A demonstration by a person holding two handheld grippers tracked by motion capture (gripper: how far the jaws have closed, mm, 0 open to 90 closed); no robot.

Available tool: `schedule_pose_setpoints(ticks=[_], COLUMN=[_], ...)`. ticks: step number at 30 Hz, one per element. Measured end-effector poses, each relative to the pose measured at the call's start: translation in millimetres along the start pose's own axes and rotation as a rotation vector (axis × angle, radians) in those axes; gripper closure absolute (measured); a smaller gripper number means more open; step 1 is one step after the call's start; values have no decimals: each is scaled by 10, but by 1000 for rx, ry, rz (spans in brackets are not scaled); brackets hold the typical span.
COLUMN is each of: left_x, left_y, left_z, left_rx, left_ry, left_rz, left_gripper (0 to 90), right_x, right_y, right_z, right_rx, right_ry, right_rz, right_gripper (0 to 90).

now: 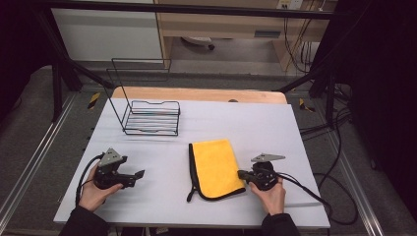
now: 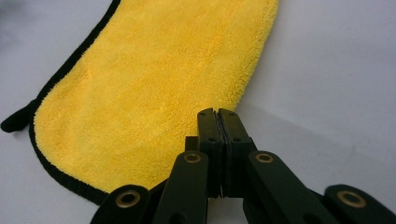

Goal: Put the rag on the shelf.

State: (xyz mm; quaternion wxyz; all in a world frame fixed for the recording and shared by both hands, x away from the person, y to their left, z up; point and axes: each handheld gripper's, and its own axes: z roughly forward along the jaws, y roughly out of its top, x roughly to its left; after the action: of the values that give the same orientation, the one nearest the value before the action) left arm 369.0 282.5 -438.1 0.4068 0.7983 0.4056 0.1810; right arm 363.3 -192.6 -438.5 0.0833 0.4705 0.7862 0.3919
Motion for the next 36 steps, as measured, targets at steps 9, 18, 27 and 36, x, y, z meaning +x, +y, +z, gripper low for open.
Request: schedule_pose_setpoints(ticks=[9,18,27,36], left_x=[-51,-173,-368,-544], left_y=[72,274,532,765], left_z=[14,81,339,623], left_rx=[4,1,21,28], left_ry=[24,-3,-39,-37], left_rz=[5,7,28,55], left_gripper=[121,130,151,193], right_x=[-20,-66,-174,-190], right_y=[-7,-8,-26,-34], right_z=[14,-74,-149,-159], right_rx=[31,-55,-113,-106], right_ry=[-60,-12,-12,-35], right_rz=[-52,-99,-78,-101], right_gripper=[885,639,372,148])
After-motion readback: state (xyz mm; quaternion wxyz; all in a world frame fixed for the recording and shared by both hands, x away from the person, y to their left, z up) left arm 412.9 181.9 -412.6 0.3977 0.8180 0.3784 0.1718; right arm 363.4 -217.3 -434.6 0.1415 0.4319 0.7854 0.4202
